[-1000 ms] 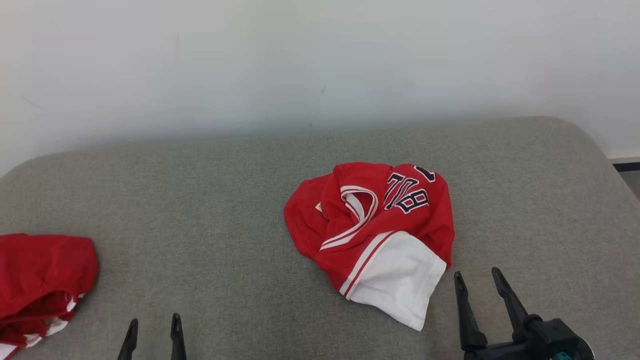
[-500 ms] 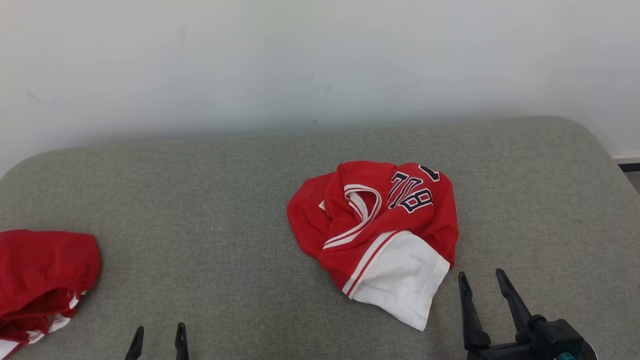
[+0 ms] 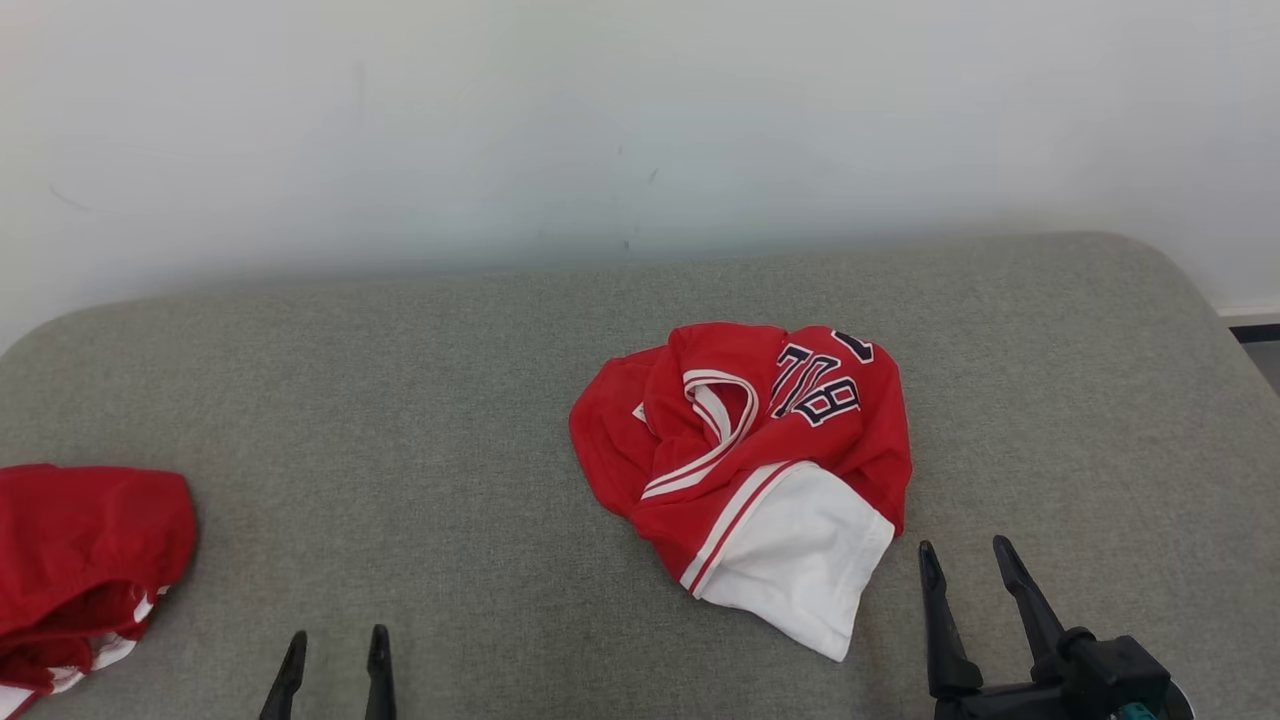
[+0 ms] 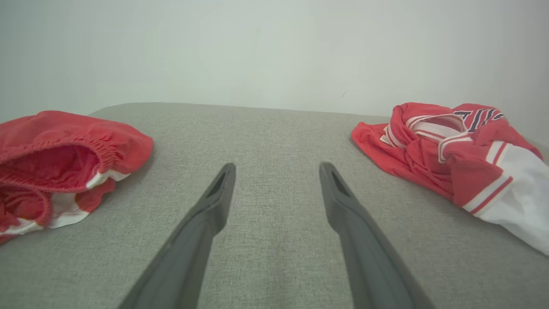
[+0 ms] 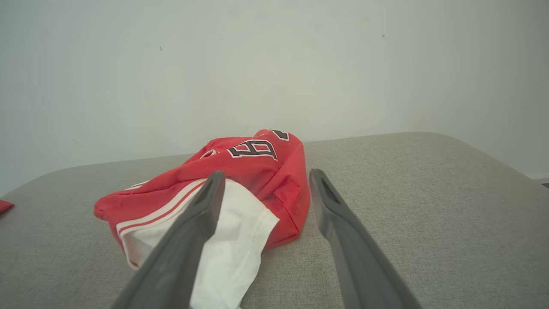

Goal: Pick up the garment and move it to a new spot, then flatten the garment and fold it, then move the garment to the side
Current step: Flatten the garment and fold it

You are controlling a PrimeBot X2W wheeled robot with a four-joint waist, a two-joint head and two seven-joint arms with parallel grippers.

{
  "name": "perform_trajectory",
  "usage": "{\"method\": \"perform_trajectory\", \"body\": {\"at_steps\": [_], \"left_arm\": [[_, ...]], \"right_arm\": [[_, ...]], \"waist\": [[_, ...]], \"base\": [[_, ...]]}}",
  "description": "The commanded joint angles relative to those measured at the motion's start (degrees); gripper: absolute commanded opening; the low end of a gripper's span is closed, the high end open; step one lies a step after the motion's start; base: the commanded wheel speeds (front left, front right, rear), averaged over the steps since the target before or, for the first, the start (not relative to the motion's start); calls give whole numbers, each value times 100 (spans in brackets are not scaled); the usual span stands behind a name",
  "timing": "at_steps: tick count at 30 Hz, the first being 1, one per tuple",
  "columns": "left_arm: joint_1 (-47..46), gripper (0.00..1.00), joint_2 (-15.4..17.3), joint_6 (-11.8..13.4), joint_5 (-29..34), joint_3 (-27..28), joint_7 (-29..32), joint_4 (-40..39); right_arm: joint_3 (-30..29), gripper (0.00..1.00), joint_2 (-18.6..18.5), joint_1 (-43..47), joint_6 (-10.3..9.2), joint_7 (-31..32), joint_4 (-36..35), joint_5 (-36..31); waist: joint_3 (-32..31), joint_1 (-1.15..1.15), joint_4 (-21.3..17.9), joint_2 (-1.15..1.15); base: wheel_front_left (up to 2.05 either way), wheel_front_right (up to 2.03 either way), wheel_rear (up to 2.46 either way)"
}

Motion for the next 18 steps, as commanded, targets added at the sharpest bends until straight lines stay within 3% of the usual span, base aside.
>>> {"method": "perform_trajectory", "body": {"at_steps": [1,4,11,18], "left_arm": [[-161,100,-23,-42,-57,-48,-19,27],[-454,100,-32,-108,-256,-190,293,97],[-1375,100,-81,-252,-1188,-940,1786,26],[-1892,100,-92,-88,-1984,-1599,2100,127]], "right_arm": [[3,100,10,-15,-13,-10,9,36],[35,100,10,-42,-13,-10,22,55],[119,100,9,-122,-13,-10,-27,131],[152,100,9,-192,-13,-10,-29,192]], "waist": [[1,0,-10,0],[11,0,-49,0],[121,0,-352,0],[307,0,-666,0]], "base": [[0,0,0],[0,0,0],[0,0,0],[0,0,0]]}}
